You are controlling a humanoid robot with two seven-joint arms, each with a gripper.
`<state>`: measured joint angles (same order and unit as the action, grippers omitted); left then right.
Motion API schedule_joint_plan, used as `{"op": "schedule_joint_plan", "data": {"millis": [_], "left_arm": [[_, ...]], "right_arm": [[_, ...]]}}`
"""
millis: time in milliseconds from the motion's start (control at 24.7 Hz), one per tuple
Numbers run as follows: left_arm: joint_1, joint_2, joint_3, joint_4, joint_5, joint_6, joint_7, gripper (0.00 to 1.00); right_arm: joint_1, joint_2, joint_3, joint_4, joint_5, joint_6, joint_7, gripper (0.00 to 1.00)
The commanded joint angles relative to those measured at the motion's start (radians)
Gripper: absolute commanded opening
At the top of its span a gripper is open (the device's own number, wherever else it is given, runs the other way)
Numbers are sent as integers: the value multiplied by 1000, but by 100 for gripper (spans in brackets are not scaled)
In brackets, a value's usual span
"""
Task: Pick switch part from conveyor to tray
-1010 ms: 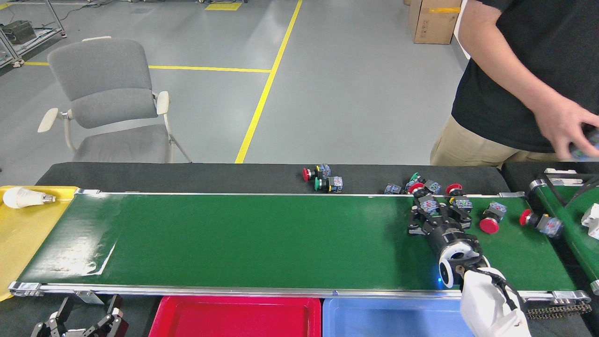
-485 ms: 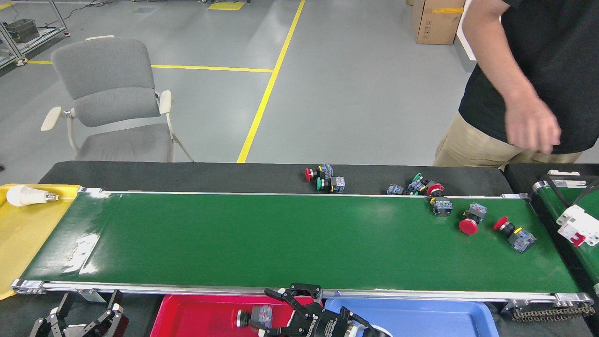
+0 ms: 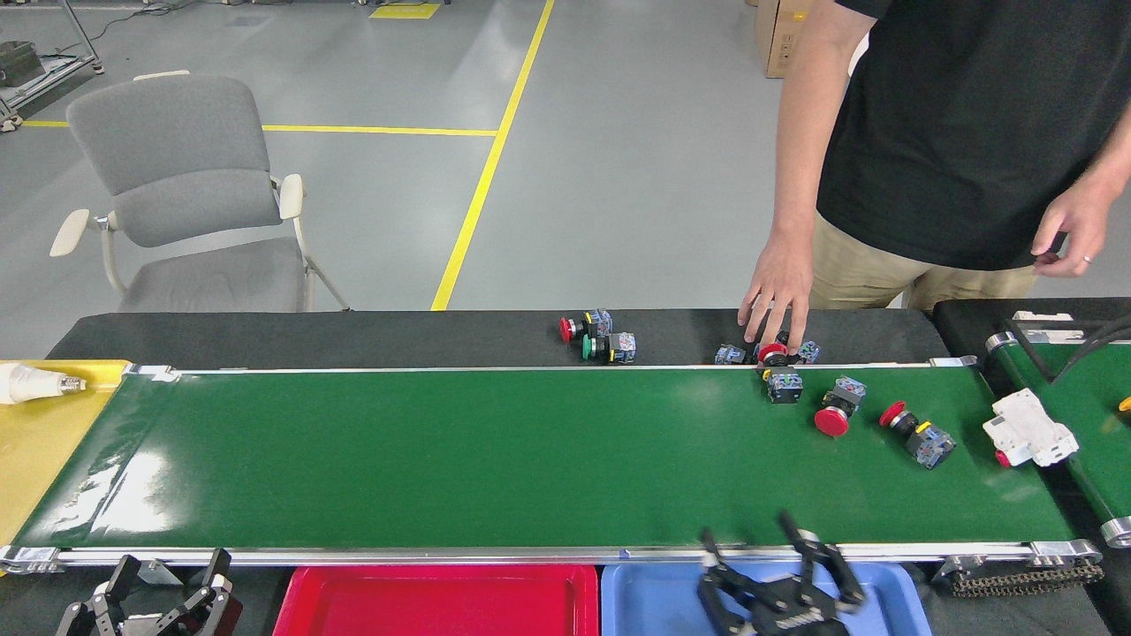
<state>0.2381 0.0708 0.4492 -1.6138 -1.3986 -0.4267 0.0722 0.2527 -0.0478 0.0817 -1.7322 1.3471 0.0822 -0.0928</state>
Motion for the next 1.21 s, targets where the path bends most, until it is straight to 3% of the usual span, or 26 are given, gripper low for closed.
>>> {"op": "schedule_joint_plan", "data": {"millis": [0,121,404,768,808,849,1051,1172], "left_arm": [[-11,14,0,-9,-2,2,0,100],[-22,14,-1,-8,-2,2,-3,100],[-26,14,-21,9,-3,2,-3,100],[-46,15,-23,26,-3,2,-5,100],[-48,17,-23,26,-3,2,-5,100],[-48,18,-23,26,-3,2,-5,100],[-54,21,-23,26,-3,2,-5,100],[-56,24,-21,28,-3,2,-5,100]], "right_arm": [[-29,26,-17,3,-2,51,1,97],[-151,26,-13,62,15,110,67,97],[-451,43,119,399,35,237,97,97],[-609,88,159,632,21,324,97,97],[-622,89,159,648,21,330,97,94],[-632,91,159,660,20,329,97,85],[-642,78,164,686,21,292,99,31],[-642,77,164,678,21,281,99,19]]}}
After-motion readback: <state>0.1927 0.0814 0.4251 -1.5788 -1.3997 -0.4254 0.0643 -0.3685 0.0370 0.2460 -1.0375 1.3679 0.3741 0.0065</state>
